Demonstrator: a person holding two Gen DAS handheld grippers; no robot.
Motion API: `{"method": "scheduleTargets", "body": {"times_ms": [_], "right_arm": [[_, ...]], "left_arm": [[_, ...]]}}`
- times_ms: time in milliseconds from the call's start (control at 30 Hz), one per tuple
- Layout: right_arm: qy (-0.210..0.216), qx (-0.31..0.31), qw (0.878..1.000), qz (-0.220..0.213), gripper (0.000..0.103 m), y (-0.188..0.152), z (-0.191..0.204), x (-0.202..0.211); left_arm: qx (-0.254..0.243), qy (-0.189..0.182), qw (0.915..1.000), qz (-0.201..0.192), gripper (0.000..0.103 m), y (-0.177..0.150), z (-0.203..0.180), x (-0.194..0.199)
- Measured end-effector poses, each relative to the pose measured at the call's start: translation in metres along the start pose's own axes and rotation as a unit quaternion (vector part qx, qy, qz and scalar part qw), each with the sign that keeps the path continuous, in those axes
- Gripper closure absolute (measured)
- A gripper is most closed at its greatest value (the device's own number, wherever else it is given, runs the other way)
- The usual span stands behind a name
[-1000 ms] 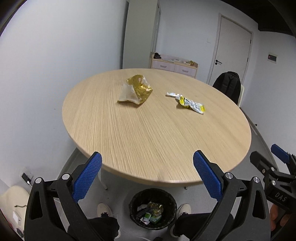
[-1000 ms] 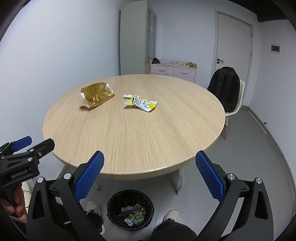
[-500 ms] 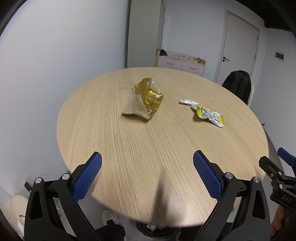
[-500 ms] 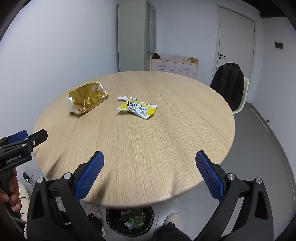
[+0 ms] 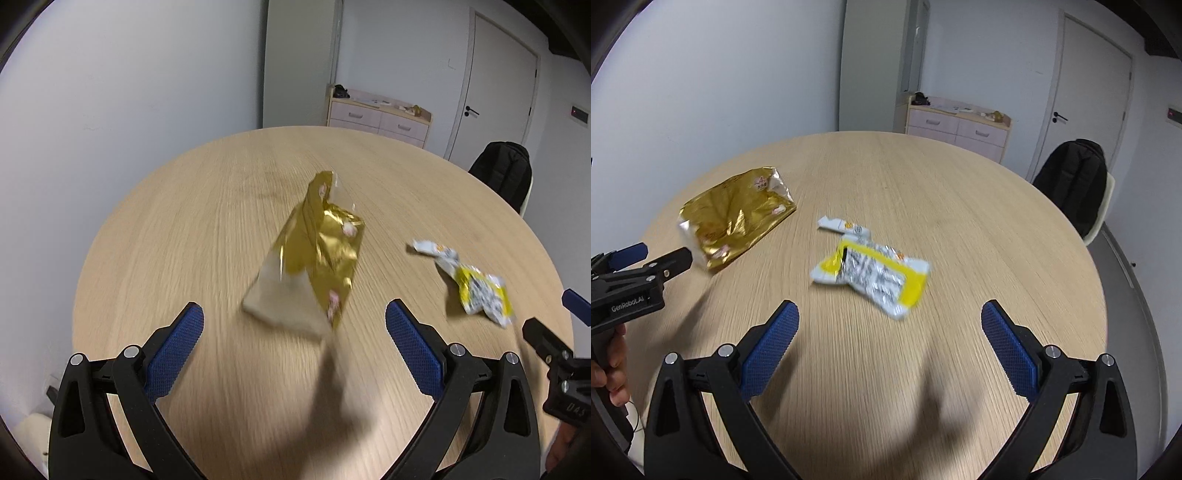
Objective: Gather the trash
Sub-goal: 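Grasp the gold wrapper with left tool while right tool grasps the white-yellow wrapper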
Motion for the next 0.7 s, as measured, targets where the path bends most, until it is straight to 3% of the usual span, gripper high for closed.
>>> {"method": "scheduleTargets", "body": {"times_ms": [167,300,500,700], "right_arm": [[0.005,0.008,1.0,0.022,0.009,0.019,0.008,-0.032],[0.018,0.0,0.998,0.054,0.019,0.024,0.01,-0.065],[0.038,-0.014,0.996,0.082,0.031,0.022,0.015,-0.092],[0.057,-0.016,0.995,0.082,0.049,0.021,0.021,-0.09]], "left_arm": [[-0.003,0.001,0.9999,0.016,0.006,0.024,-0.007,-0.029],[-0.008,0.009,0.9992,0.038,0.01,0.033,-0.009,-0.053],[-0.014,0.013,0.998,0.061,0.035,0.032,-0.006,-0.073],[-0.006,0.003,0.997,0.078,0.068,0.026,-0.003,-0.081]]}}
Point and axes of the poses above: each gripper's, at about its wrist camera, not at the fingertips, and x roughly against the way its jaws point, z to its left, y to its top, the point moved 10 cm from there along -x, roughly the way its jaws point, and after that the axes turned 5 degrees about z, right-handed, at the moved point
